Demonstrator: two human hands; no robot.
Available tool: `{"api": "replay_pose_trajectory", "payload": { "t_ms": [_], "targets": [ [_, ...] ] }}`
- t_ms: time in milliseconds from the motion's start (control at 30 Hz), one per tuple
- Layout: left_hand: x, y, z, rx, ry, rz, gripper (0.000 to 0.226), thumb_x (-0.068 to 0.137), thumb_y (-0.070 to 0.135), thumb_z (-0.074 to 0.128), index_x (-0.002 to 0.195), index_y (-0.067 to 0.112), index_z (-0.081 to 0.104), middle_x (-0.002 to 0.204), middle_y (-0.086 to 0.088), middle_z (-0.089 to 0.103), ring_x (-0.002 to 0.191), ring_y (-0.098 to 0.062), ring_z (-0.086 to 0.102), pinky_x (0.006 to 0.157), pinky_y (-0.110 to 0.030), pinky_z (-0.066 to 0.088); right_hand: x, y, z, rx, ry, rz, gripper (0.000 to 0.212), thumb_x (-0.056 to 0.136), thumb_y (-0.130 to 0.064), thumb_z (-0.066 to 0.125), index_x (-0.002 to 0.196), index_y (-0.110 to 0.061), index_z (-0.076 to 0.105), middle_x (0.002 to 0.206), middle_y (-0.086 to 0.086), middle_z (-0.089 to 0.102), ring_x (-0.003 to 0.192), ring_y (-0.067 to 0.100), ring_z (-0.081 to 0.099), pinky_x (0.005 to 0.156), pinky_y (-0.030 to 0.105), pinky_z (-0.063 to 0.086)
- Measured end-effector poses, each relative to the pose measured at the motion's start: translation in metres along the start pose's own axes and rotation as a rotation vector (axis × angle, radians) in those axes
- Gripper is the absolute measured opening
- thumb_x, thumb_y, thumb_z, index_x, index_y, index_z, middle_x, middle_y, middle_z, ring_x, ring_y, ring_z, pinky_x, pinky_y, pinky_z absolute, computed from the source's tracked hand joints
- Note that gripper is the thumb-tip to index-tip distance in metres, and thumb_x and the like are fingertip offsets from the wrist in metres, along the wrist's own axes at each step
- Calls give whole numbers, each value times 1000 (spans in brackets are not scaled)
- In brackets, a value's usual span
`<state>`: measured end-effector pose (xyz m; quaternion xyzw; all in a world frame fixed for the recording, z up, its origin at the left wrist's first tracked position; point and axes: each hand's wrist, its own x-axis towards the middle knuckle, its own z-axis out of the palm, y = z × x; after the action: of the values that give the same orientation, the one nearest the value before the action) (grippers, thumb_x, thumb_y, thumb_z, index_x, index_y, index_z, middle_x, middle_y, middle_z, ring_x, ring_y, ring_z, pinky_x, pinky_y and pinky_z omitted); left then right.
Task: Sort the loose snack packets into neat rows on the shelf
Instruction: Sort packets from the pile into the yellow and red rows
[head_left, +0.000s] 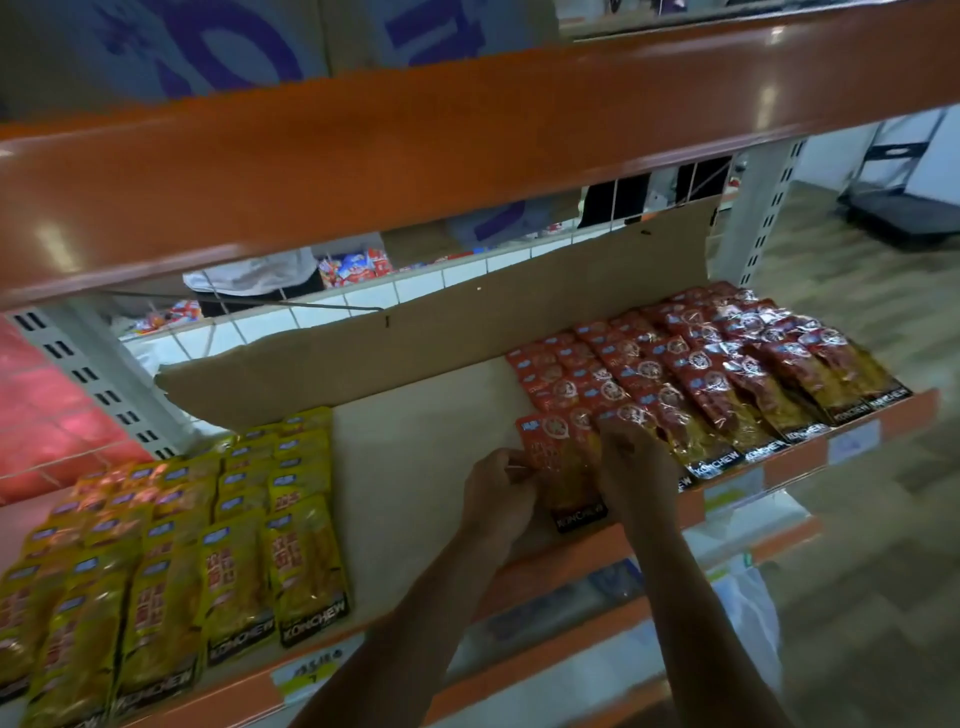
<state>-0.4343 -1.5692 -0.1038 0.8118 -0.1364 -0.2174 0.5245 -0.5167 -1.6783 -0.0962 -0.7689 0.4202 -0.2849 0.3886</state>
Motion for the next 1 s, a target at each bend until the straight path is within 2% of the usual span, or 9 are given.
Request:
{"api": "replay_pose_trajectory", "payload": {
  "t_ms": [100,267,433,567,633,700,833,1000],
  "targets": [
    [6,0,7,-5,5,-6,12,82,23,72,92,22,66,88,7,68,82,-8,64,75,-27,54,6,5,-5,18,-8,12,25,97,-17,49,113,-14,68,103,7,68,83,13,53,59,19,31],
    [27,2,0,-31,98,0,11,82,29,71,91,27,66,95,4,71,88,-14,66,82,-33,55,10,3,-3,12,-49,3,26,96,-14,50,116,-14,66,107,8,68,87,18,57,70,24,35],
    [57,6,-14,-55,224,2,23,84,25,69,105,16,68,100,1,71,90,-15,66,83,-33,55,16,-11,2,-47,-91,-102,25,93,-11,53,114,-10,67,101,5,67,91,20,58,68,23,32],
    [85,12,-19,-25,270,-18,28,86,26,66,111,14,69,103,0,71,91,-17,66,83,-34,55,25,-8,18,-171,-56,-231,27,89,-12,57,114,-13,67,111,7,67,104,28,55,76,25,29],
    [97,16,-20,-3,273,-47,26,85,28,65,109,19,71,101,1,72,87,-14,66,74,-26,53,28,-6,26,-213,-42,-294,27,86,-7,59,110,-11,68,105,7,67,100,29,55,76,26,31],
    [108,19,-20,6,267,-65,24,84,27,66,106,22,73,97,3,72,85,-12,65,71,-23,50,31,-5,33,-237,-17,-341,26,81,-4,58,105,-8,69,96,9,68,93,31,56,75,30,38],
    [126,22,-17,72,223,-70,23,83,27,68,104,20,73,100,0,72,90,-16,66,84,-31,54,35,-6,41,-260,14,-364,30,78,-13,47,96,-6,71,90,9,69,87,30,57,73,36,46],
    [141,23,-12,218,209,-24,24,82,29,67,104,18,72,104,-3,71,98,-22,65,90,-36,53,36,-5,44,-240,24,-357,28,79,-14,47,94,-9,70,90,7,68,86,28,55,73,35,45]
  ]
}}
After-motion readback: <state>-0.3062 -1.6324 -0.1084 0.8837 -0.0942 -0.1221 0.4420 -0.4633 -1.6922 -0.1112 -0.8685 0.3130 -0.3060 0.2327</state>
